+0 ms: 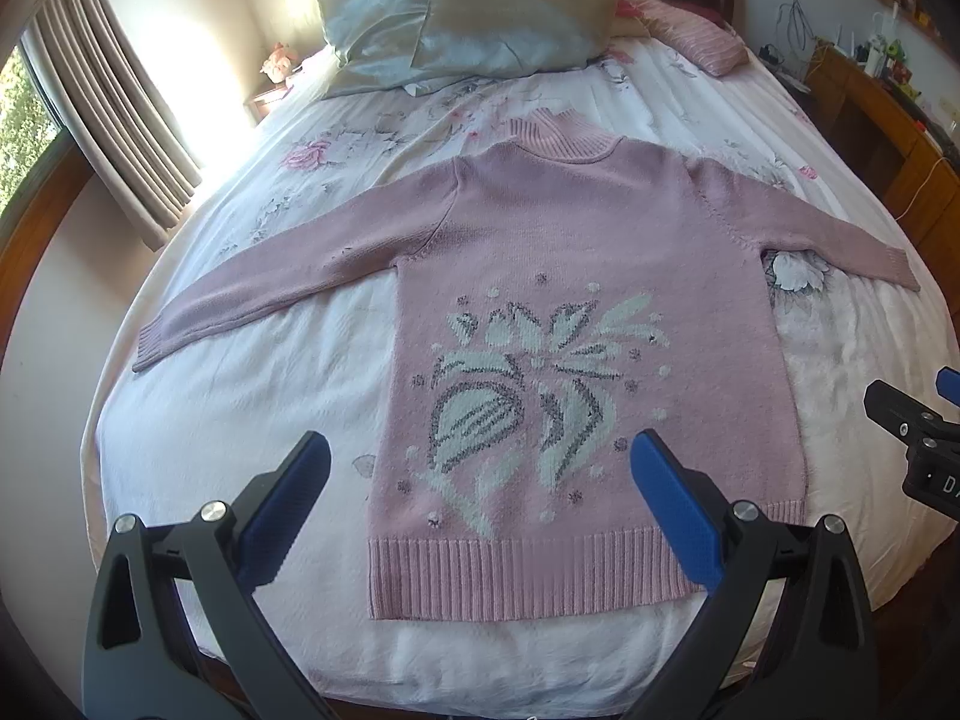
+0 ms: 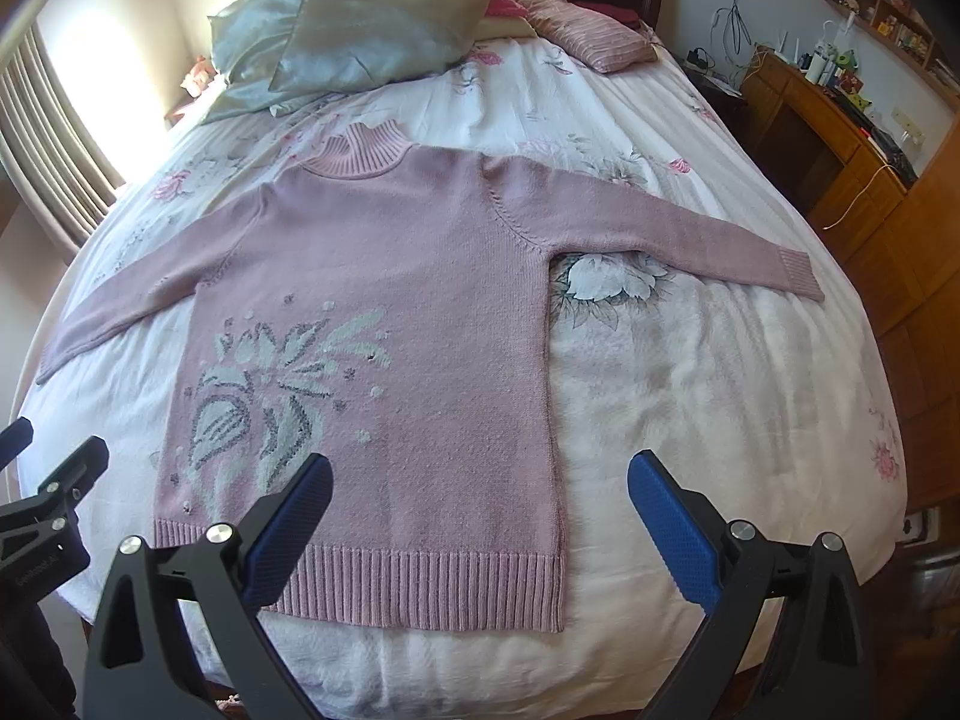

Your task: Fold small clothes

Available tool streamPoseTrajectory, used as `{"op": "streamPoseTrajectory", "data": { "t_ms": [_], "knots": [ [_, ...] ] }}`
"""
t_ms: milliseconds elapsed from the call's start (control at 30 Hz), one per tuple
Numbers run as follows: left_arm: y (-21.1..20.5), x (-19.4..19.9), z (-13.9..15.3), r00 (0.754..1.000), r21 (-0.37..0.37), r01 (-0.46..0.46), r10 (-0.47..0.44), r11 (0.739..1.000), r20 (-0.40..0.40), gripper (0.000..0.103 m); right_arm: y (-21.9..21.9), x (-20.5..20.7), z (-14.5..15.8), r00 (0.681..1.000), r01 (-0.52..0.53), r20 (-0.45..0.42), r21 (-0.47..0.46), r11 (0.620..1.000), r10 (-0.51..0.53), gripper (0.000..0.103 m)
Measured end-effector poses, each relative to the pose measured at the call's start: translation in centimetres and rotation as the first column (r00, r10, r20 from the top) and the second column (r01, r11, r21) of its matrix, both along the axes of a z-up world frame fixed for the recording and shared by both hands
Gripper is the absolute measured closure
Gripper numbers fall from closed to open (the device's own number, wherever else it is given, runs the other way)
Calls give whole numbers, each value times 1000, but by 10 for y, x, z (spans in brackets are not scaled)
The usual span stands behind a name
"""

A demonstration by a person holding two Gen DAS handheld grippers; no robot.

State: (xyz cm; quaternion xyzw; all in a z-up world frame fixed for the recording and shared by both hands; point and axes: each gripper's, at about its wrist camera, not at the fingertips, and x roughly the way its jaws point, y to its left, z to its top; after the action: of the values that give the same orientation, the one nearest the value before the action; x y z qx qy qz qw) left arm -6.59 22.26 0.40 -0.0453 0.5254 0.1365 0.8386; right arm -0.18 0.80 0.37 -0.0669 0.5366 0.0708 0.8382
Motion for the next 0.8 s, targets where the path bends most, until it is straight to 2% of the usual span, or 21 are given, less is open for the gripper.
{"op": "streamPoseTrajectory", "data": {
  "t_ms": [800],
  "knots": [
    [4, -3, -5, 1000, 4, -8, 8, 1000, -2, 4, 2, -1, -2, 1000, -2, 4, 2, 1000, 2, 4]
  ]
}}
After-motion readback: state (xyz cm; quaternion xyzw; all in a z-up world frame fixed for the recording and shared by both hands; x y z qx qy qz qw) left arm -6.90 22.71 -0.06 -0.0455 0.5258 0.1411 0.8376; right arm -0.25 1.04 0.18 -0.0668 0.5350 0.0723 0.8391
